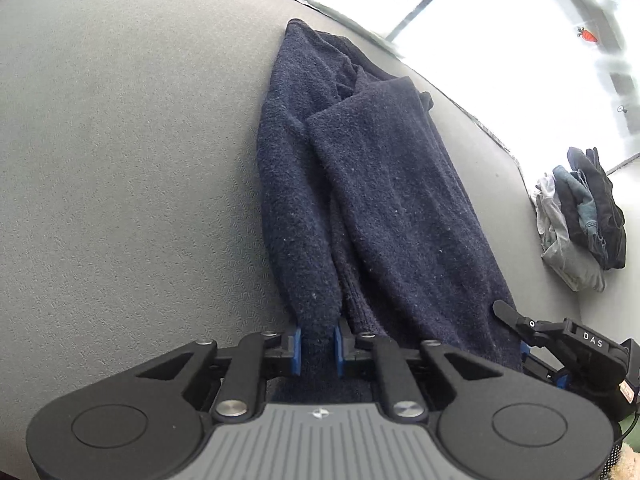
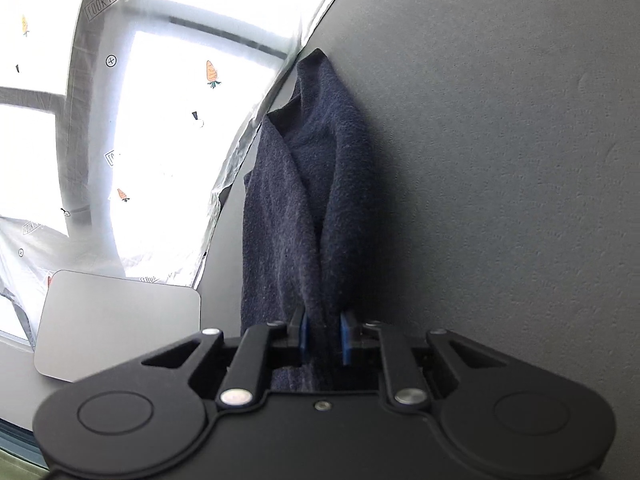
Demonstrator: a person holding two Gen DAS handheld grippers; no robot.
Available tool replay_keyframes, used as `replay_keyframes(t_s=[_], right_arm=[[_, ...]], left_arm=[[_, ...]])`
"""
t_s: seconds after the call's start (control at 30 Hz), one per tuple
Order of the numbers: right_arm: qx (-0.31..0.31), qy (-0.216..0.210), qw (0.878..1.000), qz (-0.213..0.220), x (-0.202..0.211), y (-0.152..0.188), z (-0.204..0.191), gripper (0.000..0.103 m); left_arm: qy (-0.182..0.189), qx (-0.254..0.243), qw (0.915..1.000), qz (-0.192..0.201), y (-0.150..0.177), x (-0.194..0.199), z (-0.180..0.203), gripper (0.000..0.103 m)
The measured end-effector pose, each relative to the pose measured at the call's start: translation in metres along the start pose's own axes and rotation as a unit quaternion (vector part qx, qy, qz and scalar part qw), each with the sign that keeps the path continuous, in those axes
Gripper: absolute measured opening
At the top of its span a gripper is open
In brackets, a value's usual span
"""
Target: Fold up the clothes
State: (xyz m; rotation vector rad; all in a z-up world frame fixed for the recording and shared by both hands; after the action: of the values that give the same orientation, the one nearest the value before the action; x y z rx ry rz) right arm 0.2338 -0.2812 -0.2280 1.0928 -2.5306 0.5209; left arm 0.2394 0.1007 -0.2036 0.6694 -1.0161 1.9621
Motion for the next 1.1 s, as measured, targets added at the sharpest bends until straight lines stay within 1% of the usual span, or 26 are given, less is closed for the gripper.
replay_keyframes(t_s=[0.1,0.2,0.27,0.33,0.4,0.47,0.53,0.6,0.67,0.8,0.97,1.1], right_arm=[[-0.037,-0.026,0.999,0.005,0.022,0.004,-0.006,0.016],[-0.071,-0.061,0.996,0.007,0.05,0.011,-0.015,0.016],[-0.127,-0.094,0.987,0.017,0.072,0.016,-0.017,0.016],[-0.153,-0.116,0.981,0.028,0.086,0.019,-0.023,0.016],[-0.151,-0.115,0.981,0.032,0.089,0.019,-0.026,0.016],[-0.157,-0.103,0.982,0.025,0.078,0.019,-0.022,0.016],[-0.204,-0.093,0.974,0.028,0.068,0.02,-0.01,0.016],[-0.23,-0.109,0.966,0.039,0.063,0.021,-0.007,0.016],[-0.244,-0.129,0.96,0.047,0.061,0.018,-0.008,0.016],[-0.274,-0.149,0.949,0.053,0.05,0.006,-0.007,0.016],[-0.282,-0.16,0.944,0.061,0.032,-0.009,-0.011,0.016],[-0.286,-0.164,0.942,0.067,0.018,-0.024,-0.014,0.017]], left_arm=[[0.037,0.031,0.9988,-0.002,0.004,0.026,0.006,0.015],[0.079,0.072,0.9942,-0.004,0.003,0.063,0.015,0.015],[0.107,0.093,0.9899,-0.005,0.0,0.088,0.025,0.015],[0.127,0.1,0.9868,0.003,-0.004,0.105,0.034,0.016],[0.122,0.128,0.9842,-0.002,-0.002,0.099,0.03,0.016],[0.11,0.162,0.9806,-0.012,0.0,0.085,0.023,0.016],[0.11,0.204,0.9726,-0.019,0.001,0.072,0.012,0.016],[0.123,0.221,0.9675,-0.008,-0.001,0.071,0.006,0.016],[0.133,0.225,0.9653,0.003,-0.009,0.075,0.003,0.016],[0.15,0.244,0.9581,0.012,-0.026,0.069,0.0,0.016],[0.158,0.239,0.9575,0.029,-0.053,0.056,0.011,0.016],[0.168,0.246,0.9542,0.03,-0.076,0.039,0.013,0.016]])
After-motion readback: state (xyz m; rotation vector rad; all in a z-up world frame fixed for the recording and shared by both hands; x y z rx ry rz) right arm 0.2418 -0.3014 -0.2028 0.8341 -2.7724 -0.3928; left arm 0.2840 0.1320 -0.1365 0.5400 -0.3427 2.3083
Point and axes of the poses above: each gripper's, at about its wrist camera, not at the fingertips, and x roughly against the way its jaws point, z to its right, y to its underside, the point moved 1 cm from there along -x, roughly the way its jaws point, and after that the axes turned 4 degrees about z, right-handed, at the moved point
